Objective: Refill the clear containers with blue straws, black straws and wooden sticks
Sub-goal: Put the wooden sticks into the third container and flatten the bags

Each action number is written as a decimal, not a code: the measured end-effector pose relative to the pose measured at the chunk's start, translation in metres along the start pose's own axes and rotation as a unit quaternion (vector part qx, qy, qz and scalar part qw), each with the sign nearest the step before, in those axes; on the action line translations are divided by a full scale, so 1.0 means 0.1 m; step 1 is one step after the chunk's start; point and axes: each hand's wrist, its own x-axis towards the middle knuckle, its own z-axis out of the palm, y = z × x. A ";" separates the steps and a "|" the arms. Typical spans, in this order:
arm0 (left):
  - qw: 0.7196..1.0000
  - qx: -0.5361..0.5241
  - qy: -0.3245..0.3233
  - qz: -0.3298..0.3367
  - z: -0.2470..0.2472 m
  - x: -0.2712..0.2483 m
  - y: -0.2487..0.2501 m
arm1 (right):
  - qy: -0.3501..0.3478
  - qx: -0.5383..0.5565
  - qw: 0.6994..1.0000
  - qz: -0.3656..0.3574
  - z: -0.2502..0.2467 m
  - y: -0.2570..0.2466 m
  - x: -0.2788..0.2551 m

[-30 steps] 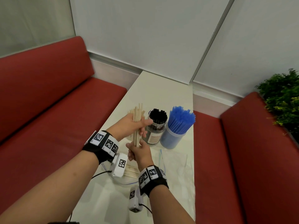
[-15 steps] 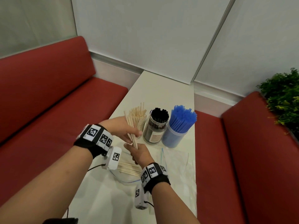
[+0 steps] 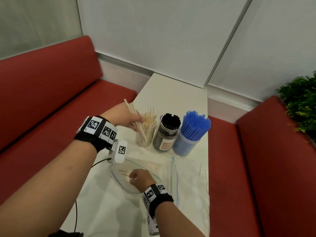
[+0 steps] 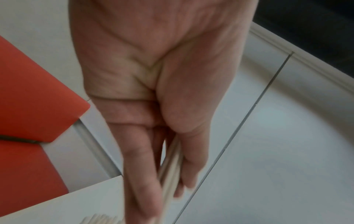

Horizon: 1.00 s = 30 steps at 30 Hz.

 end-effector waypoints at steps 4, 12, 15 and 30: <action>0.978 -0.130 0.143 0.081 -0.04 0.22 0.25 | 0.025 -0.118 0.992 -0.034 0.18 0.07 0.05; 0.976 -0.061 0.178 0.111 0.10 0.69 0.28 | 0.011 -0.182 0.983 -0.029 0.29 0.30 0.19; 0.982 -0.033 0.163 0.094 0.16 0.83 0.19 | 0.030 -0.173 0.983 -0.047 0.31 0.36 0.25; 0.970 0.207 0.130 -0.006 0.46 1.34 -0.32 | 0.051 -0.213 0.973 -0.077 0.42 0.57 0.48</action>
